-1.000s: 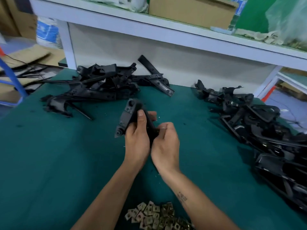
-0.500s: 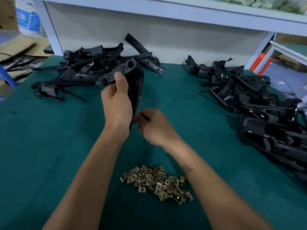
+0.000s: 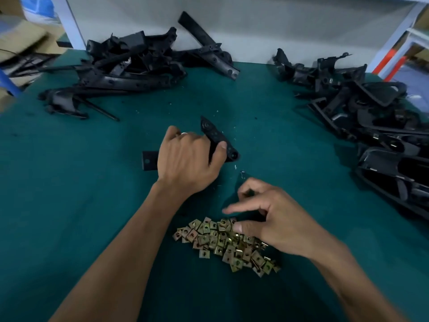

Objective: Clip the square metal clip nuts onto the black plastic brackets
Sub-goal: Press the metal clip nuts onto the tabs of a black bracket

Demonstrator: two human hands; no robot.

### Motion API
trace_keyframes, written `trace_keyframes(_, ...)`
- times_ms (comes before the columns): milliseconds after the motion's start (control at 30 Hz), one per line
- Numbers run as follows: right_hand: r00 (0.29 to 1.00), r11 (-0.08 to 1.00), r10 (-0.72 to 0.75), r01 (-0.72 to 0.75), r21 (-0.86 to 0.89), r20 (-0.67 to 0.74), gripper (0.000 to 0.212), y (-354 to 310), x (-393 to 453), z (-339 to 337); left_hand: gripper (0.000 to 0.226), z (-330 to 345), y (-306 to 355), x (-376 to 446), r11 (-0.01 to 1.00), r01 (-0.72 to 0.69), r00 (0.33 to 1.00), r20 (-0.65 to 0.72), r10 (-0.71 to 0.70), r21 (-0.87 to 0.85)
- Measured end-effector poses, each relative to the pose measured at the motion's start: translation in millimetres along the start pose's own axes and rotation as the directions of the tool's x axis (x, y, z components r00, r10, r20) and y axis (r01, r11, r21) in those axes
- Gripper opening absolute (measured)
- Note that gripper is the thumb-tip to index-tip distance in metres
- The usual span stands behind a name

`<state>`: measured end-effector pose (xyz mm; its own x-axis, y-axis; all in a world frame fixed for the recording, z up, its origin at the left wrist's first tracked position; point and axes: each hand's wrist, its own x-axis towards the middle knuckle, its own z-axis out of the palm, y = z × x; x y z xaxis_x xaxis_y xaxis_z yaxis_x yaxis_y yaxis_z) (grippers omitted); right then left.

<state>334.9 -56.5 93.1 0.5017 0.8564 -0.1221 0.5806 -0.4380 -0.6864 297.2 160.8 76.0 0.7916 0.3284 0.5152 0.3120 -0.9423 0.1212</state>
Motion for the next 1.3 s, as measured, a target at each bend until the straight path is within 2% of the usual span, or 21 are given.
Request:
trace_keyframes(133, 1.0, 0.999, -0.03, 0.03, 0.029, -0.007, 0.016, 3, 2, 4, 0.054, 8, 2, 0, 0.999, -0.047, 0.999, -0.009, 0.047, -0.02)
trace_keyframes(233, 0.997, 0.995, -0.075, 0.075, 0.067, -0.007, 0.015, 10, 1, 6, 0.053, 15, 1, 2, 0.996, -0.075, 0.995, 0.07, 0.077, -0.039)
trace_keyframes(333, 0.998, 0.973, -0.056, 0.058, 0.224, -0.014, 0.017, 18, -2, 3, 0.05, 22, -3, 4, 0.991, -0.07, 0.993, 0.082, 0.079, -0.117)
trace_keyframes(433, 0.983, 0.832, -0.011, 0.11, 0.544, -0.182, 0.009, 24, 9, -5, 0.053, 26, -7, 7, 0.988, -0.081, 0.993, 0.075, 0.091, -0.135)
trace_keyframes(500, 0.933, 0.674, 0.132, 0.164, 0.721, -0.336, 0.009, 29, 25, -11, 0.059, 28, -11, 10, 0.991, -0.071, 0.992, 0.095, 0.082, -0.116)
trace_keyframes(567, 0.872, 0.531, 0.256, 0.233, 0.815, -0.416, 0.015, 33, 48, -16, 0.066, 28, -12, 11, 0.994, -0.053, 0.992, 0.111, 0.063, -0.092)
trace_keyframes(633, 0.835, 0.493, 0.306, 0.272, 0.826, -0.457, 0.016, 31, 74, -17, 0.067, 28, -11, 11, 0.996, -0.044, 0.993, 0.106, 0.052, -0.075)
trace_keyframes(700, 0.817, 0.506, 0.315, 0.286, 0.813, -0.484, 0.02, 25, 96, -14, 0.065, 28, -11, 11, 0.998, -0.027, 0.996, 0.089, 0.032, -0.06)
trace_keyframes(867, 0.839, 0.491, 0.248, 0.322, 0.81, -0.484, 0.023, 26, 116, -9, 0.05, 25, -9, 10, 0.999, -0.027, 0.999, 0.036, 0.028, -0.033)
trace_keyframes(1033, 0.864, 0.469, 0.21, 0.321, 0.823, -0.457, 0.024, 29, 117, -10, 0.05, 25, -7, 9, 0.998, -0.037, 0.998, 0.05, 0.04, -0.053)
trace_keyframes(1300, 0.848, 0.471, 0.257, 0.309, 0.826, -0.463, 0.019, 27, 118, -8, 0.053, 25, -7, 8, 0.997, -0.022, 0.999, 0.027, 0.024, -0.07)
